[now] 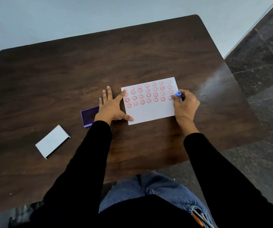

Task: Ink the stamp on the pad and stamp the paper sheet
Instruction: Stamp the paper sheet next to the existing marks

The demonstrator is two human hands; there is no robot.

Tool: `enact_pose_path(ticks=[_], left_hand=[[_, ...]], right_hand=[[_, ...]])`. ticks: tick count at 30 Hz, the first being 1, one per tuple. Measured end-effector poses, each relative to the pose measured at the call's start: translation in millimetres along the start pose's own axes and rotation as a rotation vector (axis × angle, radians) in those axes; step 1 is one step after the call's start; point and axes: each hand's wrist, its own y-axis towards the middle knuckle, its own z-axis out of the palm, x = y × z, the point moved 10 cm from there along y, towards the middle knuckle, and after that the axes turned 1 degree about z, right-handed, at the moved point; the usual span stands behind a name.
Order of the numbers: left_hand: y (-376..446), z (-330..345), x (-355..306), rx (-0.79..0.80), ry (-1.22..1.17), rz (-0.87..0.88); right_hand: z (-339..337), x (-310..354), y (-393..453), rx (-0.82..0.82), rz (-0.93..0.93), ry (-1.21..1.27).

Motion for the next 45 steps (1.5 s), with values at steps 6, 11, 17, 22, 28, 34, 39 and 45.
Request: enact_pose_path(ticks=[6, 11, 17, 22, 28, 34, 39, 45], left_hand=[[0, 1, 2, 0.009, 0.006, -0.003], [0, -1, 2, 0.003, 0.011, 0.002], [-3, -2, -2, 0.027, 0.016, 0.010], [-8, -9, -3, -0.035, 0.014, 0.035], [-44, -33, 16, -0.318, -0.053, 0.041], [-65, -26, 35, -0.360, -0.109, -0.001], [-70, -22, 35, -0.385, -0.130, -0.033], [-69, -18, 32, -0.410, -0.151, -0.046]], right_hand=[[2, 3, -1, 0.002, 0.022, -0.019], [-1, 2, 0, 0.009, 0.028, -0.025], [-6, 0, 1, 0.017, 0.133, 0.053], [-50, -43, -12, -0.381, 0.512, 0.637], [-63, -53, -3, -0.433, 0.530, 0.865], [-64, -44, -3, -0.415, 0.592, 0.866], [-63, -40, -3, -0.391, 0.613, 0.872], [-59, -37, -9, -0.364, 0.617, 0.860]])
